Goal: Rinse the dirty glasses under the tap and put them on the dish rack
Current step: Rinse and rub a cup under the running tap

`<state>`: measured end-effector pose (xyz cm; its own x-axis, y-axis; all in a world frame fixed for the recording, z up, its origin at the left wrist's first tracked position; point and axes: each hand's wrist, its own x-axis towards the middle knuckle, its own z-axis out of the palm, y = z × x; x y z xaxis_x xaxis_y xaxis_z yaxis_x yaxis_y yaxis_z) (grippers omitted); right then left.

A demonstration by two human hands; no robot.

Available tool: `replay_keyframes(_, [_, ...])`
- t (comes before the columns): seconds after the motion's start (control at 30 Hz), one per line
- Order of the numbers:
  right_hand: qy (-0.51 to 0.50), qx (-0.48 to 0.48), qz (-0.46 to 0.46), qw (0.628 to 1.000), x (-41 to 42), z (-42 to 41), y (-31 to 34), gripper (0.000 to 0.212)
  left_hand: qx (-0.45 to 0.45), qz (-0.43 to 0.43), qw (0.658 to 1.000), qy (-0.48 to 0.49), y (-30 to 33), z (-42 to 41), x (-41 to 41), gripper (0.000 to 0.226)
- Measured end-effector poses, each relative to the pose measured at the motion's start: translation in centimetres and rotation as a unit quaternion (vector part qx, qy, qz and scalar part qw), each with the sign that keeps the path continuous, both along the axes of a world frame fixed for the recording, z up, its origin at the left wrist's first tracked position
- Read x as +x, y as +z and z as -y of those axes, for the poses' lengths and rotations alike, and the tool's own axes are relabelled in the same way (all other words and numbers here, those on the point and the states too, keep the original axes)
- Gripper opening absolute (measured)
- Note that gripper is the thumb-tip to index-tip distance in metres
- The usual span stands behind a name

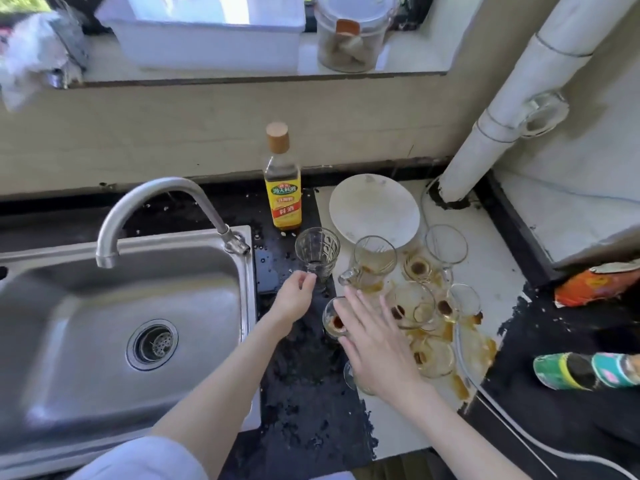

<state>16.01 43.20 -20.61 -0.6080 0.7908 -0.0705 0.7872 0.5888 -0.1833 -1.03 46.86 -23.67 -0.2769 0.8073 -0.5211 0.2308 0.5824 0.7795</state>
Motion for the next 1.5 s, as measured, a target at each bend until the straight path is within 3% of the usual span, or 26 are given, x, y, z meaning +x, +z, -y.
replay_keyframes(0.17, [0.004, -0.002, -0.005, 1.000, 0.2, -0.2, 0.1, 0.060, -0.016, 0.151, 0.982, 0.110, 1.0, 1.4, -2.0, 0.021])
replay_keyframes(0.27, [0.015, -0.025, -0.001, 1.000, 0.0, -0.1, 0.9, 0.057, 0.012, 0.169, 0.979, 0.115, 1.8, 3.9, -3.7, 0.023])
replay_keyframes(0.53, [0.032, 0.005, 0.011, 0.999, -5.2, 1.0, 2.5, 0.052, 0.041, 0.106, 0.981, 0.157, 3.0, 11.9, -10.1, 0.023])
replay_keyframes(0.7, [0.056, -0.032, -0.004, 0.998, -12.5, 1.7, 1.4, 0.054, 0.042, 0.075, 0.983, 0.163, 1.4, 15.8, -15.9, 0.026])
replay_keyframes(0.83, [-0.020, -0.094, -0.008, 0.995, -18.2, -0.2, -1.3, 0.058, 0.030, 0.023, 0.991, 0.131, -0.9, 16.3, -20.4, 0.030])
replay_keyframes(0.97, [-0.164, -0.151, -0.127, 0.967, -22.3, -3.4, -3.2, 0.064, 0.033, 0.015, 0.995, 0.089, -2.3, 15.9, -23.3, 0.030])
replay_keyframes(1.1, [-0.204, -0.177, -0.185, 0.945, -24.7, -4.7, -4.0, 0.063, 0.043, 0.012, 0.997, 0.061, -2.9, 15.4, -24.9, 0.029])
replay_keyframes(1.3, [-0.224, -0.110, -0.249, 0.936, -26.2, -3.7, -5.4, 0.047, 0.058, -0.004, 0.996, 0.071, -4.0, 16.2, -25.0, 0.030])
replay_keyframes(1.5, [-0.118, -0.053, -0.214, 0.968, -25.9, -1.4, -8.6, 0.048, 0.082, -0.087, 0.991, 0.052, -5.9, 16.8, -25.3, 0.031])
